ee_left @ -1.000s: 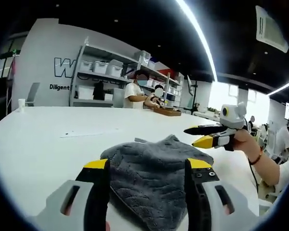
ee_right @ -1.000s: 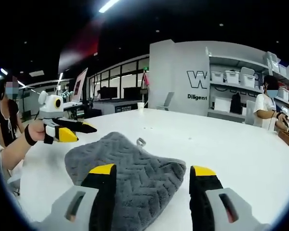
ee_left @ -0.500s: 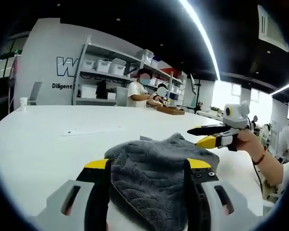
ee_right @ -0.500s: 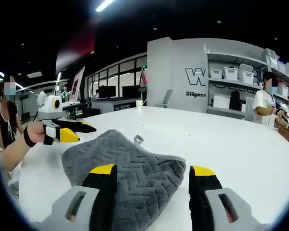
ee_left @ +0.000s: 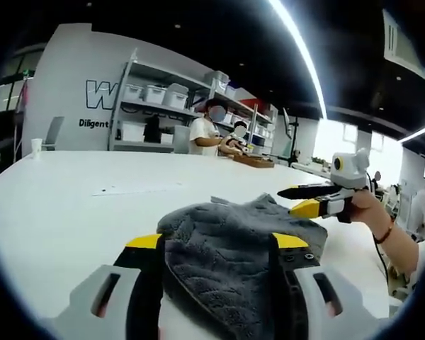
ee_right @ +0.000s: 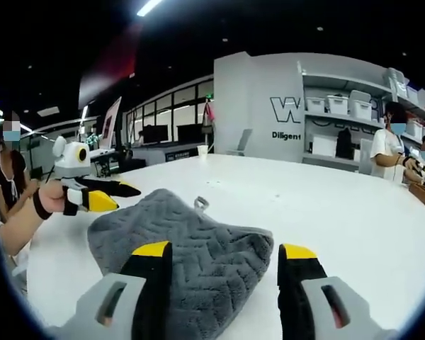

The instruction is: Open the folded towel by lifting each exposed corner and separating the folded layers until the towel lies flat within the target outline without major curled edges

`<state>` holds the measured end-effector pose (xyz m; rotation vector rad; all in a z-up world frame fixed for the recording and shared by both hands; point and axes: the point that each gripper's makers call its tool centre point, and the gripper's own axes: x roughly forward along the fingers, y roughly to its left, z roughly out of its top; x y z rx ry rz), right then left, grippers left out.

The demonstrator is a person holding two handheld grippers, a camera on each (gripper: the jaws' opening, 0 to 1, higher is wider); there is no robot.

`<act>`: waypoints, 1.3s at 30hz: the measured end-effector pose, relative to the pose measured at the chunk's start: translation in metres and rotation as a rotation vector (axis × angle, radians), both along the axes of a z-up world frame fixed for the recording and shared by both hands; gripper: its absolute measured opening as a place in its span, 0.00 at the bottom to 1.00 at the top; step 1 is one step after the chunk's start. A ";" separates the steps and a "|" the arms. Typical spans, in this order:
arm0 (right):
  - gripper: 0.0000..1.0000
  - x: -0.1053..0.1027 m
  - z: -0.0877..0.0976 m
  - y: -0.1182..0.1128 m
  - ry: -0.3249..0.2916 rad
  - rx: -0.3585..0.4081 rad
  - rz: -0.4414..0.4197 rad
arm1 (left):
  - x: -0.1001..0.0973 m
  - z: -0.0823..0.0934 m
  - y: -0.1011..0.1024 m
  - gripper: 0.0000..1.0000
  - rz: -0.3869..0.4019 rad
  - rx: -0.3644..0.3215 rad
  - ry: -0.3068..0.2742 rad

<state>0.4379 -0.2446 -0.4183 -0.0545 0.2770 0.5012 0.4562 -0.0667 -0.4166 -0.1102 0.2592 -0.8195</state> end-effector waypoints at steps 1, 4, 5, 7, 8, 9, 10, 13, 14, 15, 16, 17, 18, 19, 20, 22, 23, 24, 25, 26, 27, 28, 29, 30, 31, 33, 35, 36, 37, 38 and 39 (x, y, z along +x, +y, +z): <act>0.58 0.000 -0.001 0.000 0.002 0.000 -0.004 | 0.000 0.000 0.000 0.56 -0.001 0.001 0.001; 0.58 0.000 -0.002 -0.001 0.004 0.005 -0.011 | 0.002 -0.003 0.000 0.56 0.003 0.007 0.006; 0.57 0.001 -0.003 -0.001 0.007 0.007 -0.010 | 0.002 -0.003 0.000 0.56 0.004 0.008 0.006; 0.57 0.003 -0.003 -0.002 0.009 0.009 -0.011 | 0.003 -0.003 0.000 0.55 0.007 0.006 0.007; 0.57 0.004 -0.003 -0.002 0.010 0.009 -0.013 | 0.004 -0.004 0.000 0.55 0.007 0.006 0.008; 0.56 0.004 -0.004 -0.002 0.012 0.010 -0.014 | 0.004 -0.004 0.000 0.55 0.010 0.004 0.012; 0.56 0.004 -0.005 -0.002 0.018 0.012 -0.016 | 0.005 -0.004 0.001 0.55 0.016 0.002 0.013; 0.55 0.006 -0.005 -0.001 0.014 0.017 -0.017 | 0.005 -0.005 0.002 0.54 0.020 0.003 0.012; 0.55 0.007 -0.004 -0.001 0.013 0.019 -0.019 | 0.006 -0.005 0.002 0.54 0.023 0.003 0.012; 0.55 0.007 -0.004 -0.001 0.010 0.015 -0.018 | 0.006 -0.004 0.003 0.53 0.023 0.003 0.010; 0.54 0.007 -0.004 -0.001 0.010 0.014 -0.018 | 0.007 -0.004 0.003 0.53 0.027 0.001 0.007; 0.54 0.008 -0.004 -0.002 0.013 0.012 -0.023 | 0.007 -0.004 0.004 0.53 0.030 -0.001 0.009; 0.53 0.009 -0.003 -0.002 0.011 0.014 -0.022 | 0.007 -0.003 0.003 0.53 0.030 -0.004 0.009; 0.52 0.009 -0.003 -0.001 0.006 0.017 -0.019 | 0.007 -0.003 0.003 0.53 0.030 -0.008 0.012; 0.51 0.010 -0.003 0.000 0.008 0.019 -0.019 | 0.008 -0.003 0.004 0.53 0.032 -0.011 0.015; 0.50 0.011 -0.004 -0.001 0.016 0.020 -0.028 | 0.009 -0.004 0.004 0.53 0.036 -0.010 0.014; 0.50 0.011 -0.004 -0.001 0.018 0.024 -0.028 | 0.010 -0.004 0.004 0.53 0.037 -0.008 0.014; 0.50 0.011 -0.003 -0.001 0.016 0.027 -0.027 | 0.011 -0.004 0.004 0.52 0.041 -0.009 0.016; 0.49 0.011 -0.003 0.000 0.018 0.032 -0.029 | 0.011 -0.004 0.004 0.51 0.043 -0.008 0.015; 0.49 0.011 -0.004 0.000 0.021 0.031 -0.031 | 0.011 -0.005 0.003 0.49 0.044 -0.001 0.010; 0.48 0.012 -0.006 -0.001 0.027 0.030 -0.037 | 0.011 -0.006 0.003 0.48 0.045 0.000 0.013; 0.48 0.012 -0.006 -0.001 0.027 0.031 -0.037 | 0.011 -0.008 0.002 0.47 0.046 0.002 0.021; 0.48 0.013 -0.007 -0.001 0.030 0.036 -0.037 | 0.011 -0.010 0.002 0.47 0.045 0.007 0.024; 0.47 0.012 -0.008 -0.001 0.033 0.040 -0.036 | 0.011 -0.011 0.002 0.47 0.047 0.011 0.024; 0.47 0.012 -0.009 -0.001 0.034 0.041 -0.035 | 0.011 -0.012 0.002 0.46 0.047 0.013 0.024; 0.47 0.013 -0.009 -0.002 0.039 0.041 -0.044 | 0.012 -0.013 0.003 0.47 0.051 0.018 0.023; 0.45 0.013 -0.009 -0.005 0.037 0.050 -0.057 | 0.013 -0.013 0.003 0.46 0.057 0.020 0.018; 0.44 0.013 -0.008 -0.006 0.032 0.059 -0.059 | 0.011 -0.011 0.003 0.46 0.061 0.019 0.011; 0.43 0.013 -0.008 -0.007 0.032 0.065 -0.061 | 0.011 -0.010 0.002 0.46 0.061 0.019 0.008; 0.42 0.013 -0.008 -0.007 0.033 0.070 -0.061 | 0.011 -0.010 0.002 0.45 0.062 0.018 0.008; 0.42 0.013 -0.008 -0.008 0.038 0.087 -0.063 | 0.011 -0.009 0.002 0.45 0.064 0.015 0.003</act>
